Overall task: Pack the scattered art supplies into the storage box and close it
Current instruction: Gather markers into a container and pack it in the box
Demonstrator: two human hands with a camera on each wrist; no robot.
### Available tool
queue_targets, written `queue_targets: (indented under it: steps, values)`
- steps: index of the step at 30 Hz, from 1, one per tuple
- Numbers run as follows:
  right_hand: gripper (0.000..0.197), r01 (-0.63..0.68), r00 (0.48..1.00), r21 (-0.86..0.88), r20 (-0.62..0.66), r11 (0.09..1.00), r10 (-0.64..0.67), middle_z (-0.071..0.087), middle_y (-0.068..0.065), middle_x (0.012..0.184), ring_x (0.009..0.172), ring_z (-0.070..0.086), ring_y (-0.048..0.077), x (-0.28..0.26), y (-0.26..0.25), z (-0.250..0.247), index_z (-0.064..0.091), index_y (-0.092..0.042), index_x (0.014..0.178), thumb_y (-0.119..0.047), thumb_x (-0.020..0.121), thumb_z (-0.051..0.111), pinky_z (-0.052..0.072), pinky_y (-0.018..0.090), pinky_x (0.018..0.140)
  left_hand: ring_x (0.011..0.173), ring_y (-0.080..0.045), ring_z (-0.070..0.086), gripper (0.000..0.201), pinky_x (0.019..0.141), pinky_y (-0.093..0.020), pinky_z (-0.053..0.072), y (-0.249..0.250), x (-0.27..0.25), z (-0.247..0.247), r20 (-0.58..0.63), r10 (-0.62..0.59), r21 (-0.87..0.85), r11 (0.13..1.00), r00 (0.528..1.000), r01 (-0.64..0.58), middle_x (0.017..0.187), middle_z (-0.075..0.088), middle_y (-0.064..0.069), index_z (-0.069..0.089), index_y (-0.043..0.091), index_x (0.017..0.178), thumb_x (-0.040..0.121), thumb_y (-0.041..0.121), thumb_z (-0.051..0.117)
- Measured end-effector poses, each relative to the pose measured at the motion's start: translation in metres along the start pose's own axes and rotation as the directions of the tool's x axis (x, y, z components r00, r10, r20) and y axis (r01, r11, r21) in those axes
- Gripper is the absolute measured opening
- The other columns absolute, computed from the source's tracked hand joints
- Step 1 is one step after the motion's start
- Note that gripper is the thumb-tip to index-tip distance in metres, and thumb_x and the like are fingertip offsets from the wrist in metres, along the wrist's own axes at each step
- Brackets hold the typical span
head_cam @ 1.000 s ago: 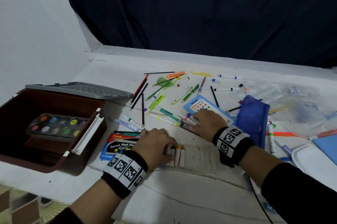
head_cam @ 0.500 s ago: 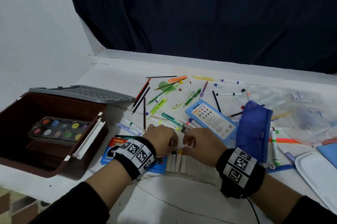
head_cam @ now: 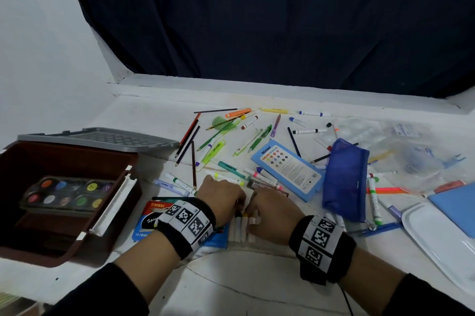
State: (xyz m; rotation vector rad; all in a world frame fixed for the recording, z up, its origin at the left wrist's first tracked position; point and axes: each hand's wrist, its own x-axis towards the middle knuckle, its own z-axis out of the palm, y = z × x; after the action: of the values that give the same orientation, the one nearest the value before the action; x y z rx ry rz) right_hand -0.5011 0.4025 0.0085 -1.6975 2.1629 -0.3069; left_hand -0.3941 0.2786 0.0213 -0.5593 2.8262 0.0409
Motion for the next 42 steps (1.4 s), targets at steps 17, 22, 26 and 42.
queue_targets:
  steps: [17, 22, 26, 42]
  values:
    - [0.019, -0.235, 0.970, -0.098, -0.089, 0.967, 0.226, 0.064, 0.005, 0.105, 0.089, 0.056, 0.019, 0.044, 0.042, -0.035, 0.064, -0.014, 0.101, -0.031, 0.093, 0.059, 0.046, 0.029, 0.072, 0.110, -0.019, 0.056, 0.043, 0.101, -0.045, 0.027, 0.007, -0.024, 0.001, 0.015, -0.085, -0.173, 0.981, 0.996, 0.087, 0.114, 0.060, 0.007, 0.058, 0.032, 0.113, 0.084, 0.064, 0.062]
    - [0.010, -0.232, 0.971, -0.193, -0.101, 0.953, 0.216, 0.059, 0.011, 0.110, 0.096, 0.058, 0.026, 0.051, 0.045, -0.032, 0.053, -0.014, 0.088, -0.021, 0.095, 0.055, 0.045, 0.030, 0.074, 0.108, -0.019, 0.055, 0.043, 0.100, -0.045, 0.027, 0.008, -0.021, 0.001, 0.044, -0.107, -0.190, 0.975, 0.993, 0.114, 0.113, 0.061, 0.008, 0.057, 0.032, 0.110, 0.081, 0.064, 0.065]
    - [0.015, -0.228, 0.973, -0.200, -0.094, 0.953, 0.213, 0.057, 0.010, 0.113, 0.098, 0.058, 0.025, 0.053, 0.048, -0.030, 0.060, -0.010, 0.102, -0.024, 0.096, 0.056, 0.050, 0.033, 0.081, 0.106, -0.018, 0.056, 0.045, 0.100, -0.046, 0.028, 0.008, -0.020, 0.003, 0.041, -0.111, -0.197, 0.973, 0.993, 0.117, 0.110, 0.062, 0.009, 0.056, 0.033, 0.108, 0.081, 0.067, 0.064]
    - [0.013, -0.152, 0.983, -0.165, -0.131, 0.975, 0.131, 0.052, 0.006, 0.117, 0.106, 0.052, 0.022, 0.044, 0.066, -0.033, 0.051, -0.019, 0.101, -0.012, 0.092, 0.057, 0.045, 0.029, 0.090, 0.109, -0.020, 0.054, 0.043, 0.097, -0.046, 0.026, 0.009, -0.024, 0.002, 0.017, -0.058, -0.185, 0.981, 0.998, 0.060, 0.111, 0.060, 0.006, 0.056, 0.035, 0.117, 0.085, 0.064, 0.060]
